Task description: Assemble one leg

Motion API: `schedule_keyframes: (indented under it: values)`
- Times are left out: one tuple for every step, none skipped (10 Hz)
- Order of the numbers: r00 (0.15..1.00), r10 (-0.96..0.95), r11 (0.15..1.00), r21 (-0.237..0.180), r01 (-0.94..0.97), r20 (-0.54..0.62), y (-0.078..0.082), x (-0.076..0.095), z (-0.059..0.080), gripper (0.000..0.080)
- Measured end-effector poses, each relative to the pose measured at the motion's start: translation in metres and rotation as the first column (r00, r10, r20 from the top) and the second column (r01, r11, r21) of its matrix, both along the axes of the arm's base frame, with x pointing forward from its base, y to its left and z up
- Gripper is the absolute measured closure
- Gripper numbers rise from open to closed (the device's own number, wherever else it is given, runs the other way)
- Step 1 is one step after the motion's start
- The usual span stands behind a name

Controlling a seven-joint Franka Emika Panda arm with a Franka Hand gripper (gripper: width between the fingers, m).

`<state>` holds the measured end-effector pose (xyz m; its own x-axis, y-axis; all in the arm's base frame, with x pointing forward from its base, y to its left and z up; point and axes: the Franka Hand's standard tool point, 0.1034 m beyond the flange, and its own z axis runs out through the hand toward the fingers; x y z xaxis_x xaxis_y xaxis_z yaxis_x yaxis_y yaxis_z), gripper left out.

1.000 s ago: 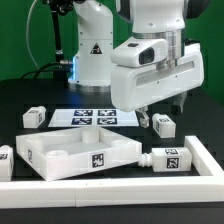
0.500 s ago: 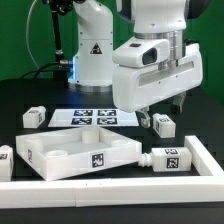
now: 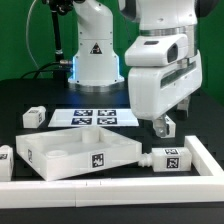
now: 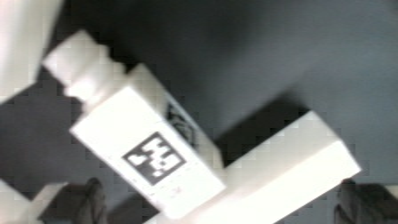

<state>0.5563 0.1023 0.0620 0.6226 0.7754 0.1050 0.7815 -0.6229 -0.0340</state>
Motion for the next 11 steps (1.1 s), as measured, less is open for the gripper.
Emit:
schedule_keyframes:
  values:
    - [1.000,-0.002,1.000,0.000,0.002,0.000,-0.001,0.000,0.000,0.0150]
    - [1.000,0.019,1.000,-0.003,-0.019,0.006,-0.002,0.001,0.000,0.0150]
    - [0.988,0.143,0.990,-0.027,-0.141,0.056,-0.008,0.008,0.001,0.0150]
    - [0.974,0.209,0.978,-0.040,-0.206,0.084,-0.008,0.016,-0.002,0.0150]
    - [0.957,0.276,0.961,-0.045,-0.273,0.089,-0.012,0.027,-0.008,0.0150]
    - [0.935,0.349,0.937,-0.046,-0.347,0.064,-0.015,0.038,-0.017,0.0150]
    - [0.929,0.369,0.929,-0.039,-0.368,0.038,-0.013,0.047,-0.019,0.0150]
    - [0.933,0.355,0.935,-0.042,-0.353,0.054,-0.013,0.048,-0.018,0.0150]
    - [0.934,0.355,0.935,-0.042,-0.353,0.051,-0.013,0.046,-0.019,0.0150]
    - [0.934,0.354,0.935,-0.042,-0.352,0.051,-0.014,0.046,-0.019,0.0150]
    - [0.934,0.354,0.935,-0.042,-0.352,0.050,-0.014,0.046,-0.020,0.0150]
